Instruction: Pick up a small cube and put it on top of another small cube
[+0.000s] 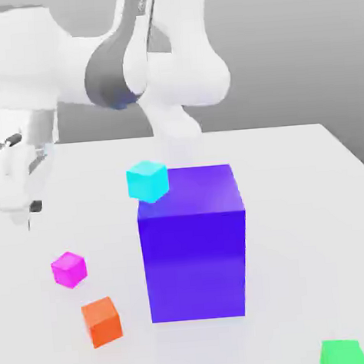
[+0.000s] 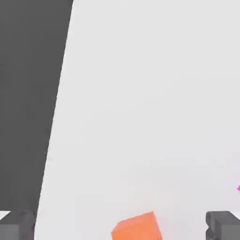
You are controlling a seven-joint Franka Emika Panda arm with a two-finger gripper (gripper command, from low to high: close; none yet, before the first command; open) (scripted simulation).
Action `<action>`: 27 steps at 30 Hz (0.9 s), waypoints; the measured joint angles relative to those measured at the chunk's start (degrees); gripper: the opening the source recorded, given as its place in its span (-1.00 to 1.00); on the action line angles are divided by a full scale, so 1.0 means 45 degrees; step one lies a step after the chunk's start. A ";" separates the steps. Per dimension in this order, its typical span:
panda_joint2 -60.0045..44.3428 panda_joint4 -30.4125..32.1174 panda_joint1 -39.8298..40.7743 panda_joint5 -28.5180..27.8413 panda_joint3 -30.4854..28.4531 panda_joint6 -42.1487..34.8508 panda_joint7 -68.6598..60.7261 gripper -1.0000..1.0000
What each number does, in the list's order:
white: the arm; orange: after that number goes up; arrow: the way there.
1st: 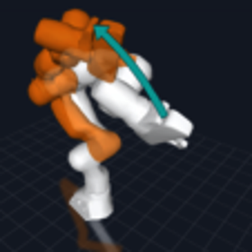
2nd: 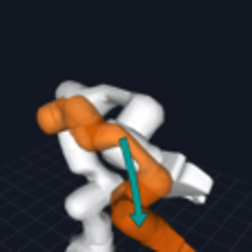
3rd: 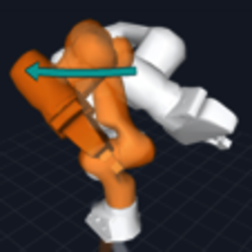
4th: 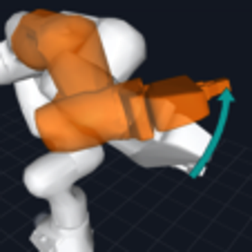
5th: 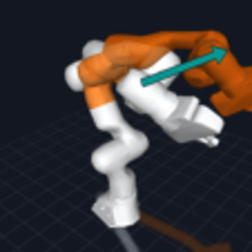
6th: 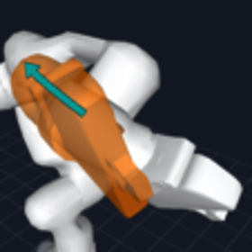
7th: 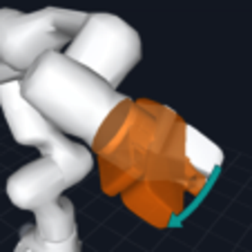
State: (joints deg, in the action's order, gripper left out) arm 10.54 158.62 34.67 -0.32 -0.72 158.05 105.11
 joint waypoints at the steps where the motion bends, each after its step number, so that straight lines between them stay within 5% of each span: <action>1: -0.0331 0.0252 0.0254 -0.0029 -0.0084 0.0247 0.0575 0.00; 6: -0.2013 0.1440 0.1406 0.0032 -0.0618 0.1504 0.3185 0.00; 13: -0.5142 0.1107 0.1989 0.0641 -0.0032 0.4034 0.3183 0.00; 14: -0.5578 0.1027 0.2069 0.0655 0.0052 0.4389 0.3171 -1.00; 21: -0.5676 0.1009 0.2097 0.0646 0.0082 0.4493 0.3179 -1.00; 27: -0.3245 0.1463 0.1871 0.0259 -0.0247 0.2521 0.3469 -1.00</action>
State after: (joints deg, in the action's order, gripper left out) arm -4.07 165.20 43.08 0.85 -1.83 169.39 120.72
